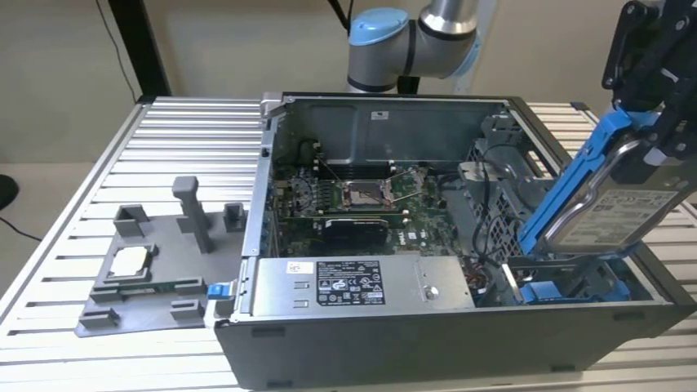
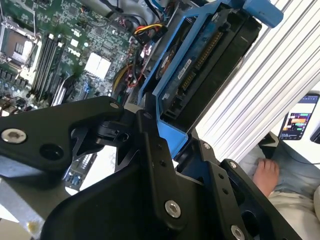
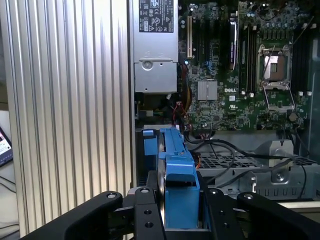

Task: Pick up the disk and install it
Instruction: 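Insert the disk into the insertion slot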

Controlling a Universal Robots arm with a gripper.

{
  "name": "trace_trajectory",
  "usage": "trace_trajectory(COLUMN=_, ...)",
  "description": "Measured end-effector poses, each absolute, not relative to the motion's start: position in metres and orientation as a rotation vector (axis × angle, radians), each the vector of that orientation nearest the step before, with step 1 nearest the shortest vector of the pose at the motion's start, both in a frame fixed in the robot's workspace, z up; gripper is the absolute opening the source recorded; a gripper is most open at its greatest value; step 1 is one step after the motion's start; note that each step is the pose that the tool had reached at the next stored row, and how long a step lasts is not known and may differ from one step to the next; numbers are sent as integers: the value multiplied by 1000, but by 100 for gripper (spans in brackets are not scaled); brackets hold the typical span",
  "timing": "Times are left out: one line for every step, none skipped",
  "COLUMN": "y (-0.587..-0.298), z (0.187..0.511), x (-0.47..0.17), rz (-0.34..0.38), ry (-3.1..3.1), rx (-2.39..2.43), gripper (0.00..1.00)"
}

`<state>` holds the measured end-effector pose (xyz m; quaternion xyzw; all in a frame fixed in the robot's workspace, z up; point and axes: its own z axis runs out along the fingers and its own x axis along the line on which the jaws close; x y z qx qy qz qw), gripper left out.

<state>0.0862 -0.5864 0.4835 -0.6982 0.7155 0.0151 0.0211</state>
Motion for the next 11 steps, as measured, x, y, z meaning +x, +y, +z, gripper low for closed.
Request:
trace_trajectory(y=-586, z=483, x=86, rz=46, ry=2218, rx=-2164, gripper=0)
trace_trajectory(y=-587, z=482, x=86, rz=47, ry=2218, rx=-2164, gripper=0)
trace_trajectory(y=-587, z=481, x=86, rz=47, ry=2218, rx=-2164, gripper=0)
trace_trajectory(y=-587, z=480, x=86, rz=47, ry=2218, rx=-2164, gripper=0)
trace_trajectory(y=-587, z=479, x=86, rz=47, ry=2218, rx=-2164, gripper=0)
trace_trajectory(y=-587, z=477, x=86, rz=47, ry=2218, rx=-2164, gripper=0)
trace_trajectory(y=-587, z=476, x=86, rz=47, ry=2218, rx=-2164, gripper=0)
trace_trajectory(y=-587, z=475, x=86, rz=47, ry=2218, rx=-2164, gripper=0)
trace_trajectory(y=-587, z=474, x=86, rz=47, ry=2218, rx=-2164, gripper=0)
trace_trajectory(y=-587, z=472, x=86, rz=47, ry=2218, rx=-2164, gripper=0)
trace_trajectory(y=-587, z=471, x=87, rz=47, ry=2218, rx=-2164, gripper=0)
